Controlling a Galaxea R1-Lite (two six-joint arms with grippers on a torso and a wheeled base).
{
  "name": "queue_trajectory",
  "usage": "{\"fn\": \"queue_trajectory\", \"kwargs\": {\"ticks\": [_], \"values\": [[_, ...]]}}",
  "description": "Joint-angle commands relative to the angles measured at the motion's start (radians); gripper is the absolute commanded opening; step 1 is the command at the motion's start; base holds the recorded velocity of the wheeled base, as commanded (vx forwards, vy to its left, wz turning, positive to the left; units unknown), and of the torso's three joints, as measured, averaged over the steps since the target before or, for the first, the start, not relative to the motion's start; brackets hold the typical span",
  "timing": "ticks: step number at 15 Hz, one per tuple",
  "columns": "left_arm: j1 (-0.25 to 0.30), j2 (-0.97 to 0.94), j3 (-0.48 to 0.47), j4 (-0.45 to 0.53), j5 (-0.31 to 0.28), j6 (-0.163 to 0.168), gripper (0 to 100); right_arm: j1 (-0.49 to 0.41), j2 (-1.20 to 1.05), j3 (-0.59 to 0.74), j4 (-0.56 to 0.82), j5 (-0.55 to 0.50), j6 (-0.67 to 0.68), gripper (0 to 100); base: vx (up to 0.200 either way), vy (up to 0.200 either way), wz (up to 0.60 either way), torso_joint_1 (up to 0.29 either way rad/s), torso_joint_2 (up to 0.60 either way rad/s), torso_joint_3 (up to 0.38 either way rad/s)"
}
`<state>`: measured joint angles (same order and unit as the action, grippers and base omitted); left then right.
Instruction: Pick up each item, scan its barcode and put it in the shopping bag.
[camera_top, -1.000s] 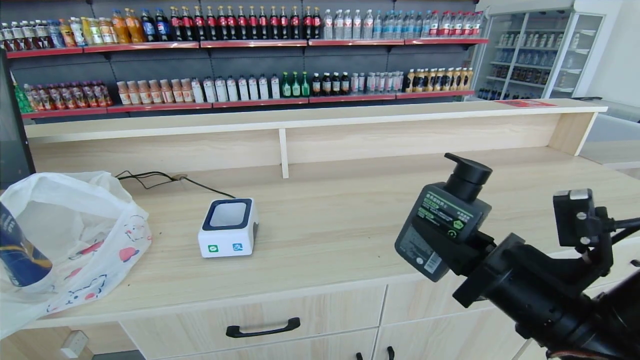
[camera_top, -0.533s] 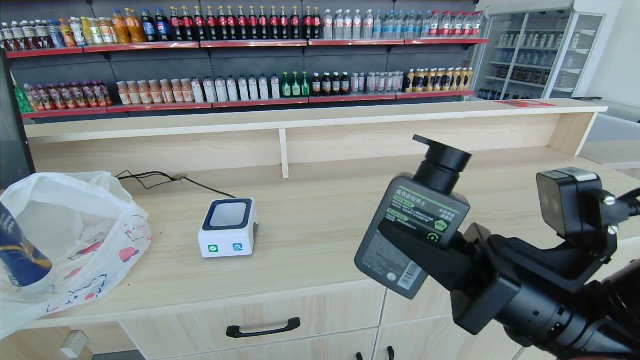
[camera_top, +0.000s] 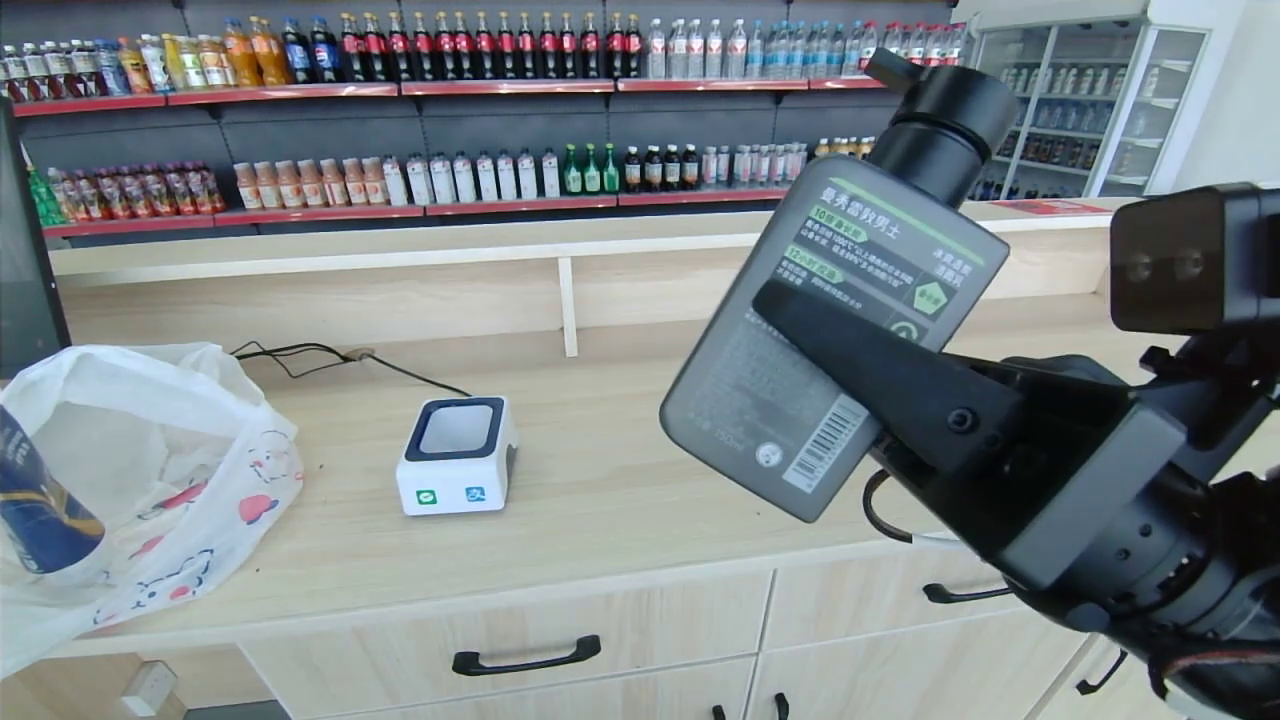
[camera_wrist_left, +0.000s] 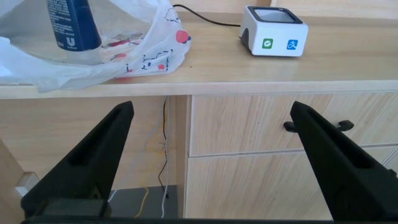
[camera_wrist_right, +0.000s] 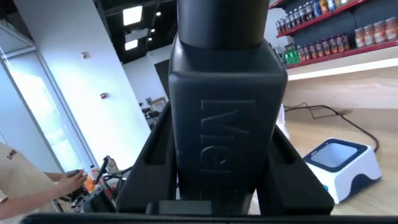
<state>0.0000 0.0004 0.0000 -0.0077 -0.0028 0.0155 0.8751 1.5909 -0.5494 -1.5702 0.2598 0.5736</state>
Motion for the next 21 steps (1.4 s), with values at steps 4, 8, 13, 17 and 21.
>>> {"fn": "queue_trajectory", "kwargs": {"ticks": [4,8,13,17,21], "values": [[-0.002,0.0,0.0,0.0,0.0,-0.002,100,0.012,-0.015,-0.063,-0.001,0.039,-0.011,0,0.0,0.0,0.0,0.0,0.0,0.0],[0.0,0.0,0.0,0.0,0.0,-0.002,100,0.012,-0.006,-0.077,-0.001,0.067,-0.011,0,0.0,0.0,0.0,0.0,0.0,0.0],[0.0,0.0,0.0,0.0,0.0,-0.002,100,0.012,-0.009,-0.067,-0.001,0.07,-0.012,0,0.0,0.0,0.0,0.0,0.0,0.0],[0.0,0.0,0.0,0.0,0.0,-0.002,100,0.01,-0.006,-0.057,-0.001,0.095,-0.02,0,0.0,0.0,0.0,0.0,0.0,0.0],[0.0,0.0,0.0,0.0,0.0,-0.003,100,-0.019,-0.002,-0.03,0.05,0.088,-0.153,0,0.0,0.0,0.0,0.0,0.0,0.0]]}}
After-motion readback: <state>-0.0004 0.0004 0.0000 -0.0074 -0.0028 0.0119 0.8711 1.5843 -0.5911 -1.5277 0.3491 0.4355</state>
